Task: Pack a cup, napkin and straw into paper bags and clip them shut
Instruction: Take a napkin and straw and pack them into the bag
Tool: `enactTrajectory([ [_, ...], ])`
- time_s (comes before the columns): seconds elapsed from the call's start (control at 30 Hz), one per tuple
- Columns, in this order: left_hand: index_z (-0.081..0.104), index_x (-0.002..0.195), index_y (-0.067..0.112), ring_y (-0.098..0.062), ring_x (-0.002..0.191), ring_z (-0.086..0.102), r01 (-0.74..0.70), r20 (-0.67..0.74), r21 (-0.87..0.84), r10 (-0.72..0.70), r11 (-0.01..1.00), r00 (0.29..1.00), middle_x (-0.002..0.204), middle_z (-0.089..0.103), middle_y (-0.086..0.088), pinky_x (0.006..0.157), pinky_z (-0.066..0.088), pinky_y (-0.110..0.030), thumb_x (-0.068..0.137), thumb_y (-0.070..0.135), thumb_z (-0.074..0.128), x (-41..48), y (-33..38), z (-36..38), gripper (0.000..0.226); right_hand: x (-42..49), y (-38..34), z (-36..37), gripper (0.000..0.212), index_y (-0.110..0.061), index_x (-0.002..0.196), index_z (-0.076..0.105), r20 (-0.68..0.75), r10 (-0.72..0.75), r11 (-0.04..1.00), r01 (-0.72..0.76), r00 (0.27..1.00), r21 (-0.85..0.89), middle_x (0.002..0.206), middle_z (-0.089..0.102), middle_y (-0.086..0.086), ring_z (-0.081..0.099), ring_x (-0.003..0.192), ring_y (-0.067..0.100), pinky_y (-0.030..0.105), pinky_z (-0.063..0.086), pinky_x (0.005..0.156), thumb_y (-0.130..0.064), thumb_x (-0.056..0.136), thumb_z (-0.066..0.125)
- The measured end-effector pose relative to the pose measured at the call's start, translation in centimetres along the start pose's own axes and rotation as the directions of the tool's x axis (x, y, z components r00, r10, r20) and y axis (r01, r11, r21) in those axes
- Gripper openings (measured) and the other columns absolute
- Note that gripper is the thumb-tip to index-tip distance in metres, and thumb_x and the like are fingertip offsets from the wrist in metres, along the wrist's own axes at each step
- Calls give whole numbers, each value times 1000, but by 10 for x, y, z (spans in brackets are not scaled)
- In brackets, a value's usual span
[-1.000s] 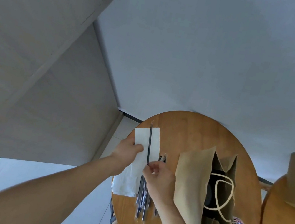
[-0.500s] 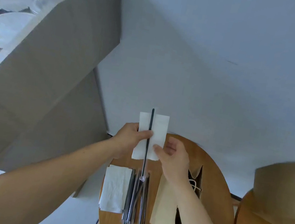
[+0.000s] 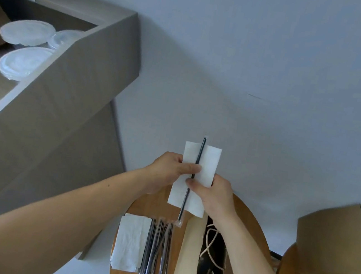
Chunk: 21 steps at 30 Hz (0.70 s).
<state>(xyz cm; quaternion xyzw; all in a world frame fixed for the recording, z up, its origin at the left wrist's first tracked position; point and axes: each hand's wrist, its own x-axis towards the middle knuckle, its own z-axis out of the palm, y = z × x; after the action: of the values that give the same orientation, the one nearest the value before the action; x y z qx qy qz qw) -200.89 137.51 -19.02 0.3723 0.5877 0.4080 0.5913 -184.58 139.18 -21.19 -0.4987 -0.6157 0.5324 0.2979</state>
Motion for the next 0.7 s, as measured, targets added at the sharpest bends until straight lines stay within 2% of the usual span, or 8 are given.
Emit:
enactTrajectory([
  [0.13, 71, 103, 14, -20, 88, 74, -41, 12, 28, 41, 999, 999, 96, 77, -1, 80, 61, -36, 91, 28, 70, 2, 6, 9, 18, 1, -5, -22, 14, -34, 86, 69, 10, -26, 998, 26, 1000, -61, 84, 73, -15, 69, 75, 1, 20, 54, 64, -30, 80, 81],
  [0.2, 67, 111, 17, -17, 82, 73, -50, 46, 33, 49, 998, 998, 98, 76, -1, 73, 59, -32, 94, 30, 65, 3, 1, 14, 21, 4, -5, -37, 16, -34, 85, 67, -76, -32, 995, 25, 997, -92, 85, 71, -16, 68, 76, 3, 22, 53, 63, -32, 79, 81],
  [0.27, 57, 123, 21, -13, 79, 70, -10, 17, 200, 7, 980, 1000, 108, 70, -2, 70, 58, -29, 93, 29, 64, 4, -16, 19, 32, 9, -1, -56, 16, -34, 82, 65, -218, -30, 997, 14, 975, -78, 86, 69, -18, 68, 80, 7, 26, 53, 64, -31, 80, 80],
  [0.37, 42, 141, 24, -11, 95, 65, 44, 86, 636, -128, 770, 988, 124, 59, 4, 70, 54, -22, 83, 32, 70, 4, -58, 30, 64, 13, 12, -79, 15, -35, 78, 64, -388, -25, 998, 4, 921, -55, 80, 67, -23, 67, 78, 3, 22, 49, 60, -30, 83, 77],
  [0.43, 38, 143, 20, -15, 103, 60, 6, 202, 795, -274, 606, 940, 125, 58, 1, 78, 50, -23, 74, 41, 77, 1, -85, 44, 82, 15, 26, -83, 13, -33, 79, 63, -430, -15, 995, -28, 903, -94, 78, 65, -24, 64, 76, -1, 16, 44, 55, -32, 84, 75],
  [0.5, 44, 136, 18, -19, 101, 58, -30, 236, 872, -366, 489, 900, 122, 60, -2, 83, 51, -29, 66, 56, 77, -3, -107, 62, 87, 15, 44, -79, 7, -29, 87, 65, -428, 7, 985, -80, 904, -152, 80, 63, -21, 61, 75, -2, 8, 39, 50, -32, 87, 72],
  [0.57, 53, 121, 17, -20, 93, 62, -1, 181, 898, -367, 440, 913, 111, 65, -3, 82, 57, -37, 64, 67, 71, -6, -122, 79, 78, 13, 61, -70, 14, -20, 99, 67, -411, 40, 974, -128, 911, -189, 85, 64, -12, 59, 74, -1, 5, 39, 45, -31, 89, 69],
  [0.7, 70, 91, 12, -23, 75, 70, 68, 108, 841, -291, 536, 951, 82, 71, -7, 76, 62, -43, 85, 52, 60, -8, -137, 99, 41, 3, 78, -49, 21, -19, 107, 65, -335, 97, 948, -189, 937, -254, 95, 67, -7, 60, 74, 5, 7, 35, 44, -32, 90, 66],
])
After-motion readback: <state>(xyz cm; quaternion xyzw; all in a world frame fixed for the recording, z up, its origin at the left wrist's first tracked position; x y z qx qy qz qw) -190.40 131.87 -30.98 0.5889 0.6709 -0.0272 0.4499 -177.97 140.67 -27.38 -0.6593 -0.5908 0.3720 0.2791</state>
